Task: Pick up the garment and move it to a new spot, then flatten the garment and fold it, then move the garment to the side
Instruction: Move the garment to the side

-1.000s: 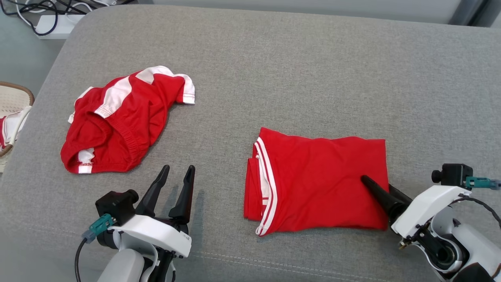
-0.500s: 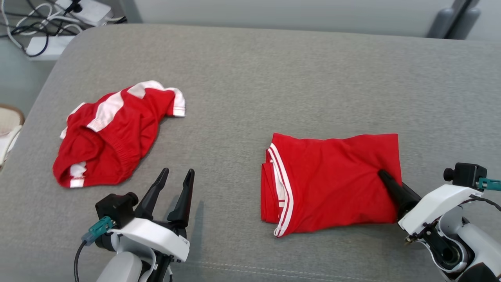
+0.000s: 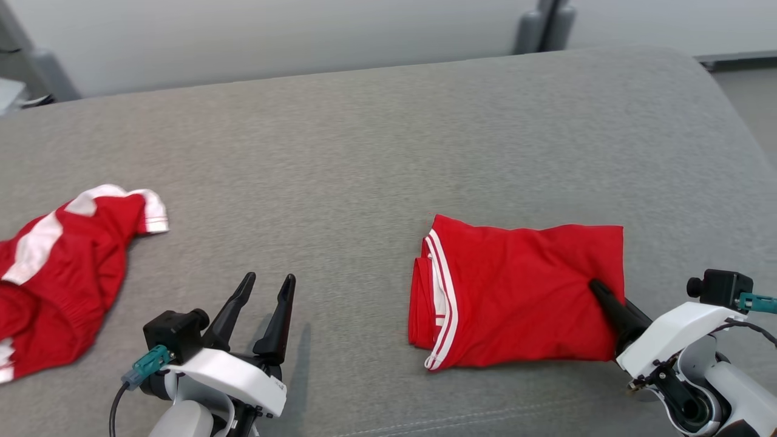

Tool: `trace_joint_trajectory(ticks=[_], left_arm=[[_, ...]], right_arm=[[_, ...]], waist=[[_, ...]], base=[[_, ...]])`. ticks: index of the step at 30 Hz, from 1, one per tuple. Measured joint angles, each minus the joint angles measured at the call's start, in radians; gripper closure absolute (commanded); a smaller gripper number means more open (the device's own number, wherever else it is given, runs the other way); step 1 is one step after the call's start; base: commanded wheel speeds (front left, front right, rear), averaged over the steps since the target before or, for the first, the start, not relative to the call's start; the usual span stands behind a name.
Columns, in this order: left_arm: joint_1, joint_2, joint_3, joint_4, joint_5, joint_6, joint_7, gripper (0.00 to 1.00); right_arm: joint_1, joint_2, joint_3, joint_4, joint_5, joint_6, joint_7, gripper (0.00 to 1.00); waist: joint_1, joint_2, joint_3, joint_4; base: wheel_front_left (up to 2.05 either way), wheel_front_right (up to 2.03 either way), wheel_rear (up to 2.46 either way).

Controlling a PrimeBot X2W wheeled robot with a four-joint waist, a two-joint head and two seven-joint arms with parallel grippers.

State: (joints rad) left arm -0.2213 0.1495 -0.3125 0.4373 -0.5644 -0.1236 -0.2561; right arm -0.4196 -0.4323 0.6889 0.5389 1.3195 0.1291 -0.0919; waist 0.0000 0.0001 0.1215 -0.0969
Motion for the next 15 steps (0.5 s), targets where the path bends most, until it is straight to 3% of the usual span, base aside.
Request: trace_joint_trajectory(ticks=[7,13,15], left_arm=[[-0.008,0.002,-0.001,-0.014,0.003,0.000,0.000,0.00],[-0.018,0.022,0.000,-0.048,0.017,0.000,0.000,0.00],[-0.039,0.023,-0.002,-0.076,0.024,0.000,0.000,0.00]], right_arm=[[-0.068,0.005,0.043,0.065,-0.039,0.000,0.003,1.00],[-0.232,-0.009,0.033,0.170,-0.093,0.000,-0.014,1.00],[-0.309,-0.025,0.024,0.256,-0.123,0.000,-0.034,1.00]], waist=[[0.0000,0.0000,0.029,-0.090],[0.0000,0.0000,0.079,-0.100],[0.0000,0.0000,0.104,-0.088]], base=[[0.00,0.00,0.00],[0.00,0.00,0.00],[0.00,0.00,0.00]])
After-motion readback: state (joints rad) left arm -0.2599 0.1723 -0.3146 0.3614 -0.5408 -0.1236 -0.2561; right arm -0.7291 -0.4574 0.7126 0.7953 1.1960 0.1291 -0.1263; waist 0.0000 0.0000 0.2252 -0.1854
